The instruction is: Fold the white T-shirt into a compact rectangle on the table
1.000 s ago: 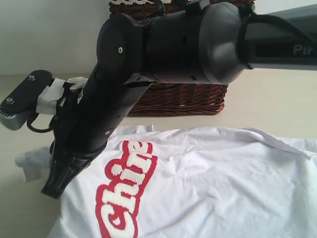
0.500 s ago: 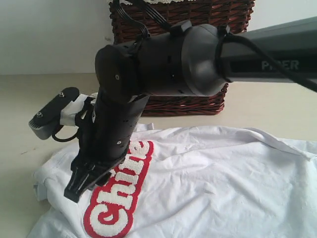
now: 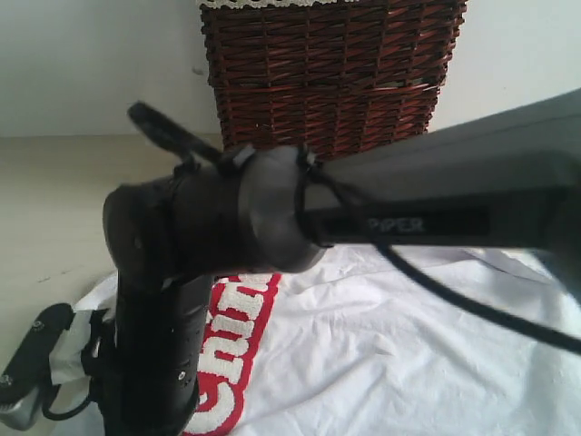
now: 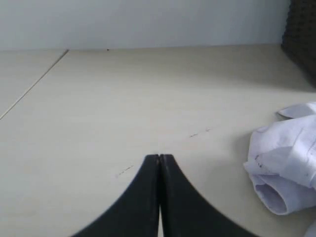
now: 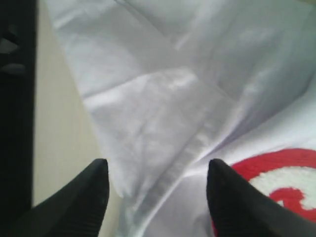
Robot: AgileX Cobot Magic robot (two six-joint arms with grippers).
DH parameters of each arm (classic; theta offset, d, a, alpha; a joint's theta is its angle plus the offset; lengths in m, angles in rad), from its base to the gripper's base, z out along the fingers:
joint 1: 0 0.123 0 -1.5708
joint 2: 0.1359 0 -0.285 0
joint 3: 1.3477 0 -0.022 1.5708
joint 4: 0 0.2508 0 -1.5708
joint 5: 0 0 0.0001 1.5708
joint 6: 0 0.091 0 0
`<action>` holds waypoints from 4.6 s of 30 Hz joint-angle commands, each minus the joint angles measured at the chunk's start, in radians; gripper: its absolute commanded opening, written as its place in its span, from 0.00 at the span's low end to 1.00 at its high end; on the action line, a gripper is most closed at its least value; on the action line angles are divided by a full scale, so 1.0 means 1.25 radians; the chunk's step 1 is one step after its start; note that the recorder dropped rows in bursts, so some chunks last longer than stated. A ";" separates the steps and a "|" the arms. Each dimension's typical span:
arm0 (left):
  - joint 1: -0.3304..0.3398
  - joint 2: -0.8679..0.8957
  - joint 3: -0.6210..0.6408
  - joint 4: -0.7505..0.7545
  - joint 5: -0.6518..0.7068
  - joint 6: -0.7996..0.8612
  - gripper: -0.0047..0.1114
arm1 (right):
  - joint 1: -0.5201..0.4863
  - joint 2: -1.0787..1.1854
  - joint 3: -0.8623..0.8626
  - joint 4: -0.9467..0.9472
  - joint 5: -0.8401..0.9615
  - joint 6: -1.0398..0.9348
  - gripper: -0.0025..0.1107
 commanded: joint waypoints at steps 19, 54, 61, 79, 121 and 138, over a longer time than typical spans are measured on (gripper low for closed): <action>-0.005 -0.004 -0.001 -0.002 -0.007 0.001 0.04 | 0.088 0.018 0.001 -0.031 0.145 -0.001 0.02; -0.005 -0.004 -0.001 -0.002 -0.007 0.001 0.04 | 0.121 -0.164 0.068 0.114 0.208 -0.258 0.02; -0.005 -0.004 -0.001 -0.002 -0.007 0.001 0.04 | 0.121 -0.196 0.163 0.250 0.208 -0.369 0.02; -0.005 -0.004 -0.001 -0.002 -0.007 0.001 0.04 | 0.121 -0.197 0.192 0.100 0.141 -0.158 0.17; -0.005 -0.004 -0.001 -0.002 -0.007 0.001 0.04 | -0.272 -0.061 0.207 -0.353 -0.199 0.467 0.02; -0.005 -0.004 -0.001 -0.002 -0.007 0.001 0.04 | -0.441 -0.020 0.280 -0.378 -0.207 0.485 0.02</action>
